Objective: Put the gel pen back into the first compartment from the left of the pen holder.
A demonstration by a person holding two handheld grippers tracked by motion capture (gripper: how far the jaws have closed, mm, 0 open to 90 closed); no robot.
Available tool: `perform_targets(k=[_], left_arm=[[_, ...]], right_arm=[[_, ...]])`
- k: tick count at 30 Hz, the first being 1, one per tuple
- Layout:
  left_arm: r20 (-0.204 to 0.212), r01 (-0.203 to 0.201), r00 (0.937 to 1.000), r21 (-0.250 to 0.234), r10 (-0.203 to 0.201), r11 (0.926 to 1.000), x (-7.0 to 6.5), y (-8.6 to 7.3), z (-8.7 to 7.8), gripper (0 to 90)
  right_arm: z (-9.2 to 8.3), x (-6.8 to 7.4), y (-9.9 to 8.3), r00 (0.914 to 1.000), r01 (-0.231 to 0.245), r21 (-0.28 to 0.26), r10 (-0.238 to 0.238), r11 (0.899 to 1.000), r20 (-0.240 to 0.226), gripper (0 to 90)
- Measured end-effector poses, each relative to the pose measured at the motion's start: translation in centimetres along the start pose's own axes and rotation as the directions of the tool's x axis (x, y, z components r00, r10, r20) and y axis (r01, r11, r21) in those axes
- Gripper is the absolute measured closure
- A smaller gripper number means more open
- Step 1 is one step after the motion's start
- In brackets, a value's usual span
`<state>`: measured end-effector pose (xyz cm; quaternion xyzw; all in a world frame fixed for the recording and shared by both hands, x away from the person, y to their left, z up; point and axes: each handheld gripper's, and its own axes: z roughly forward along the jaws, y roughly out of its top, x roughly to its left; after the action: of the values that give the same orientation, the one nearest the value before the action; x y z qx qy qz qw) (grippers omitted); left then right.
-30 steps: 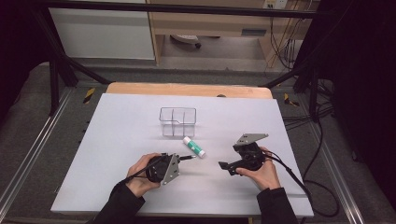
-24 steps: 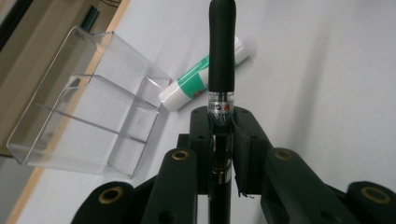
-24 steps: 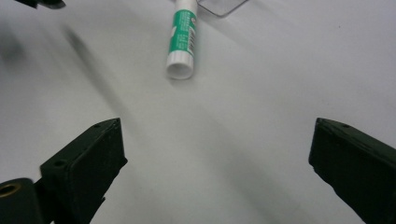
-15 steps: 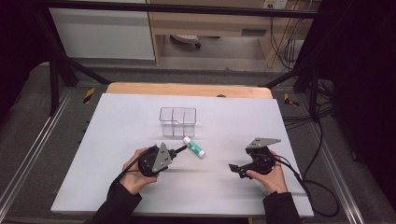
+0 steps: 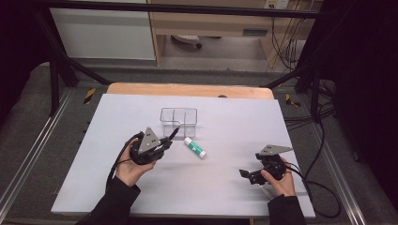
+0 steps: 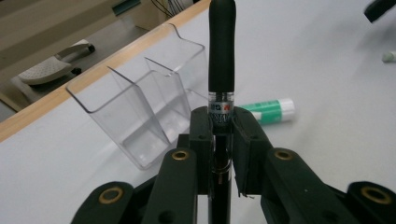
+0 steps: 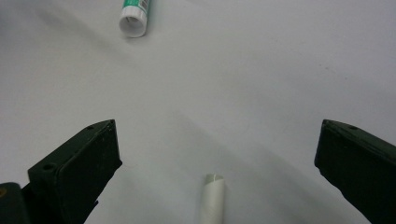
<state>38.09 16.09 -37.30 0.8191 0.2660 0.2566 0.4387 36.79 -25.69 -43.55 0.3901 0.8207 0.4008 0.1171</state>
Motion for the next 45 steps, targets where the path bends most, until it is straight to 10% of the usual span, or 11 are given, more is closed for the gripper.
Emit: perform_targets(k=[23, 45], left_arm=[[-0.021, 0.177, 0.9833, -0.105, -0.180, 0.9785, 3.3, 4.0, 1.6, 78.4], [-0.094, 0.232, 0.9650, -0.129, -0.245, 0.9641, 6.9, 6.3, 3.9, 78.4]], right_arm=[[-0.7, -0.8, -0.9, 0.9995, -0.009, 0.010, 0.009, 1.000, 0.031, 0.6], [-0.7, -0.8, -0.9, 0.9995, -0.010, 0.012, 0.010, 1.000, 0.031, 0.6]])
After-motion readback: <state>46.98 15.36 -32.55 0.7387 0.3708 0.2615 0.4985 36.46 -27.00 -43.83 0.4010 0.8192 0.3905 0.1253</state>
